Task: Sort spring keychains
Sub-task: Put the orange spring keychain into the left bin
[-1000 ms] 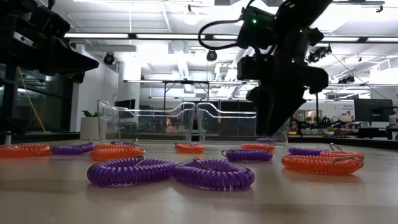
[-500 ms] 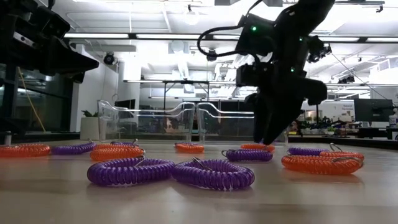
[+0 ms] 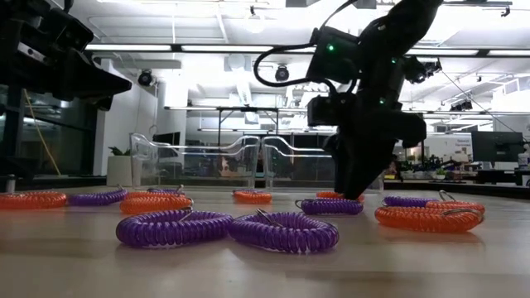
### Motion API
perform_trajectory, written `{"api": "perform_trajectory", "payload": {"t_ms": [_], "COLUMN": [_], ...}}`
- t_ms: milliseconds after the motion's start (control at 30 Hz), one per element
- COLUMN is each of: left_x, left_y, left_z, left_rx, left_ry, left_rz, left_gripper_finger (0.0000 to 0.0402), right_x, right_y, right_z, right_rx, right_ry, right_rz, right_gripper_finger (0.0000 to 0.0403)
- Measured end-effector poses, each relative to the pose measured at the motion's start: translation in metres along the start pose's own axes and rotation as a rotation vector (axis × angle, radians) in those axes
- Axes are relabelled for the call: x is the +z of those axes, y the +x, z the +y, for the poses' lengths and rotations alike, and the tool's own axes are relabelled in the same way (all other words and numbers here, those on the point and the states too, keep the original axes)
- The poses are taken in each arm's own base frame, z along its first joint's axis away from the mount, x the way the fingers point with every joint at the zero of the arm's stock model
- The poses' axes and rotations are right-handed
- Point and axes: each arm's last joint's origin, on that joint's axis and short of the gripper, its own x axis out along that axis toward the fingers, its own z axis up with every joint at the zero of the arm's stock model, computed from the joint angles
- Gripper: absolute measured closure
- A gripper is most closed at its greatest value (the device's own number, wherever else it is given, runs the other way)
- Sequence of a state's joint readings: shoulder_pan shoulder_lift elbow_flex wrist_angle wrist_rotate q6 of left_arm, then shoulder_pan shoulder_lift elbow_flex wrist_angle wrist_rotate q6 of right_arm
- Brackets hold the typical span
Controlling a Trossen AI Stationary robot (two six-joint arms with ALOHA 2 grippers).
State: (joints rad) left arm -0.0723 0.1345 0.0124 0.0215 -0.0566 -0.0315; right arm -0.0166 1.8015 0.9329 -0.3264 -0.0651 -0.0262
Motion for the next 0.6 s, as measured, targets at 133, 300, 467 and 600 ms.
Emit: {"api": "perform_trajectory", "payload": {"t_ms": [133,300,467,600], "left_x": [0.0,0.0,0.0,0.0], "left_y": [0.0,0.0,0.0,0.0], "left_z": [0.0,0.0,0.0,0.0], "left_rx": [0.0,0.0,0.0,0.0], "left_ry": [0.0,0.0,0.0,0.0], "left_rz": [0.0,0.0,0.0,0.0], "left_gripper_finger": [0.0399,0.0399,0.0399,0.0399], "right_x": [0.0,0.0004,0.0003,0.0019], "right_y": [0.0003,0.0009,0.0012,0.0002], "right_z": [-0.0008,-0.0015,-0.0017,-0.0016], "right_rx": [-0.027,-0.046,-0.044,-0.042], "right_ry": [0.044,0.084,0.122,0.133], "right_rz": [0.0,-0.005,-0.006,-0.025], "right_gripper_finger": [0.0266,0.0334,0.038,0.038]}}
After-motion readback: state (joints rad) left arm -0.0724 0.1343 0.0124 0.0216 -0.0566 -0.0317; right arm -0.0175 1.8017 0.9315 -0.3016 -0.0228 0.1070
